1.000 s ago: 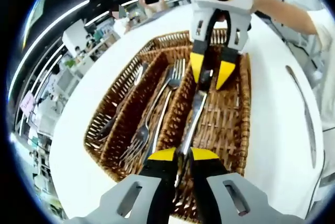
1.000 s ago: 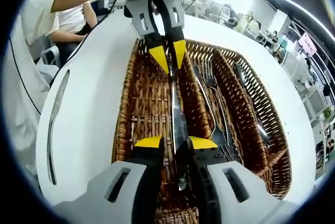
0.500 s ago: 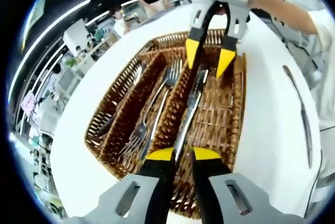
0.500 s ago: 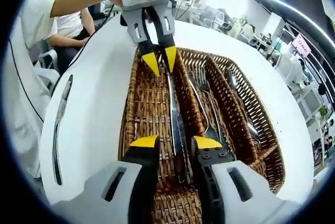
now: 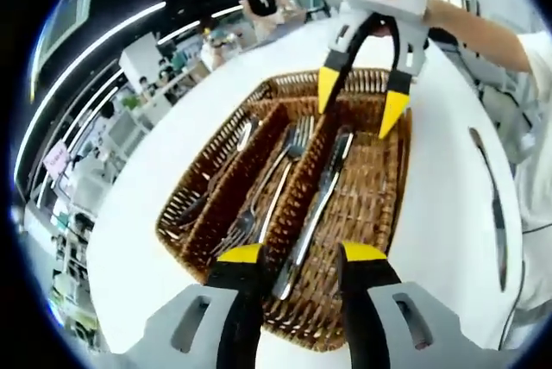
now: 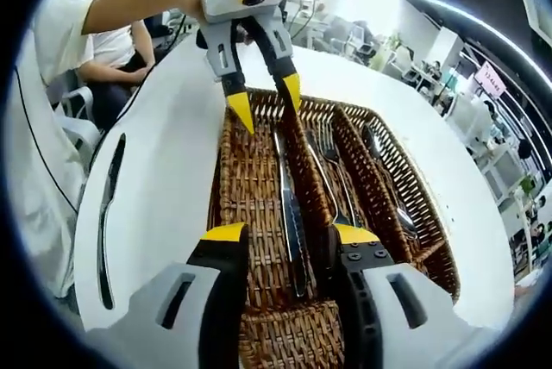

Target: Arrange the knives, forks, and spoons in their matching storage slots by inserting each utensil handle-first until every utensil is classified and aligned in the correct compartment

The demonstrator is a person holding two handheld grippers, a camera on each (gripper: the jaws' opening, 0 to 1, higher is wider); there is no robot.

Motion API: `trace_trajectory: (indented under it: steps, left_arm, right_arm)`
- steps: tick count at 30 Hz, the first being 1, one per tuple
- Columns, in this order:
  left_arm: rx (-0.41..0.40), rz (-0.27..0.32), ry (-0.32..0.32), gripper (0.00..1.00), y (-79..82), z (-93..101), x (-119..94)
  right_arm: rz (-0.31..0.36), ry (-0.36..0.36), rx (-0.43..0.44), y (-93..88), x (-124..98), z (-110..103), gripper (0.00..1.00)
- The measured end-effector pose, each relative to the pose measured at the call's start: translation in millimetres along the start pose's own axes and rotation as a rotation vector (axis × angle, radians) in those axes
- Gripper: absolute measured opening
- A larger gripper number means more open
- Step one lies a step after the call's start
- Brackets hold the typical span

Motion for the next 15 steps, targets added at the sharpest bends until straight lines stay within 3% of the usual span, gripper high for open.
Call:
trace_trajectory:
  steps: [4,6,9,15]
  left_arm:
    - [-0.038,0.022,0.016,0.39,0.9,0.2,-3.4]
    - [-0.091,0.031,0.044,0.45,0.8,-1.6,-4.8]
    - [-0.109,0.041,0.054,0.55,0.3,-1.3,-7.6]
    - [-0.176,0.072,0.102,0.73,-2.8,-1.7,-13.1]
  right_arm:
    - [-0.006,-0.010,0.011,-0.8,-1.9,-0.6,0.39]
    - [-0.005,-0.015,0.014,-1.1,-4.3,-0.5,0.40]
    - [0.011,-0.013,0.021,-0.6,-8.3,-1.1,0.44]
    - [0.030,-0.018,0.036,-1.9,-10.4,-4.8,0.60]
Point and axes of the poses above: the point that each gripper's makers call its tool centre point, and the gripper's own axes: x roughly forward along the fingers, z roughly to its right, y roughly out of its top, the point moved 8 cm from there along -x, roughly backward along the fingers, and after that the axes turned 8 degrees about x, right-handed, at the moved point
